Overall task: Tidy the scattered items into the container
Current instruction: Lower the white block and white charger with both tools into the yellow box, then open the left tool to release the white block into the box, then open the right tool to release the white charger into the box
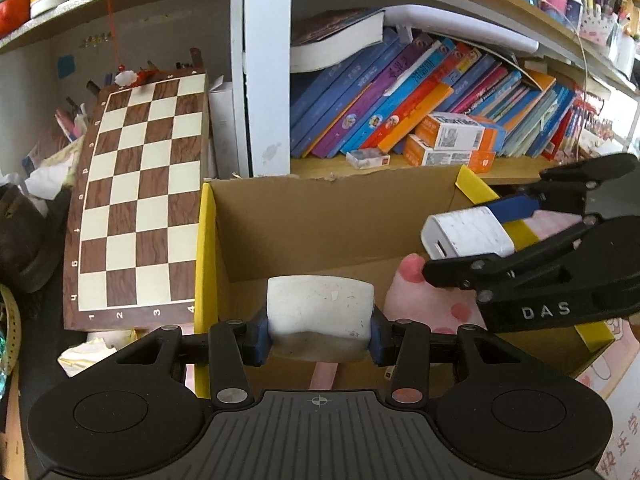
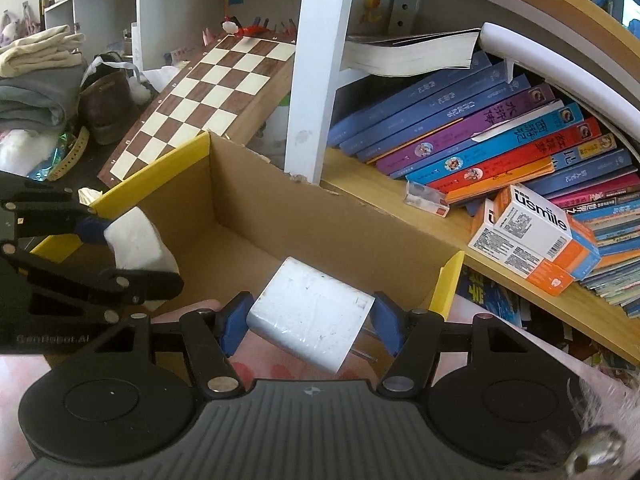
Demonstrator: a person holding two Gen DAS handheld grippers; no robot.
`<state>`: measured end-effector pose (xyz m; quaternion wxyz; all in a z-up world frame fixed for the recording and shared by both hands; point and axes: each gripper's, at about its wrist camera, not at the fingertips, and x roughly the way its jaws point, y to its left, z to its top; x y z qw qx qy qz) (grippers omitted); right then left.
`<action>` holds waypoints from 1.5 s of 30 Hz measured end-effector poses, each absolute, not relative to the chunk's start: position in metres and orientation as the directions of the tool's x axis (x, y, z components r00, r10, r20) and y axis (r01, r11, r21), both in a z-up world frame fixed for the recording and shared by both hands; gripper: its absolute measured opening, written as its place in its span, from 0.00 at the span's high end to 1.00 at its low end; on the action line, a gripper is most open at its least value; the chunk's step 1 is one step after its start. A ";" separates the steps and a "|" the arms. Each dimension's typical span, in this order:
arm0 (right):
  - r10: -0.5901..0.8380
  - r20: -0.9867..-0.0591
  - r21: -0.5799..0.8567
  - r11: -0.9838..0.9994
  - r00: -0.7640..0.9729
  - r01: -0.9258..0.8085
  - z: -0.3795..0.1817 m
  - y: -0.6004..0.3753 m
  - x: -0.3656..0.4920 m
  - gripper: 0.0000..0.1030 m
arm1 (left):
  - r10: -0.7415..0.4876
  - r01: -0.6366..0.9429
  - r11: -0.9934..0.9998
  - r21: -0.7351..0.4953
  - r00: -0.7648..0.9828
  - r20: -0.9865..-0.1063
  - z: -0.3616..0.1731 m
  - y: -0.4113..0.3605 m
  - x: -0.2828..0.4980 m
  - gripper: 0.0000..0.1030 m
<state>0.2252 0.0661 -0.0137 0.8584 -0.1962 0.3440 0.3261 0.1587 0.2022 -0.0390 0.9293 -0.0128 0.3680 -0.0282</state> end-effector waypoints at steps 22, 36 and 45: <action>0.441 -0.720 -0.106 0.693 0.535 -0.713 -0.016 0.081 0.235 0.40 | -0.078 0.096 0.995 -0.011 0.730 -0.679 -0.042 0.192 0.160 0.33; 0.459 -0.726 -0.103 0.662 0.511 -0.742 -0.013 0.098 0.236 0.40 | -0.081 0.092 0.996 -0.020 0.737 -0.671 -0.041 0.195 0.157 0.33; 0.478 -0.751 -0.093 0.607 0.456 -0.790 -0.018 0.127 0.242 0.40 | -0.088 0.098 0.995 -0.023 0.737 -0.670 -0.040 0.194 0.153 0.33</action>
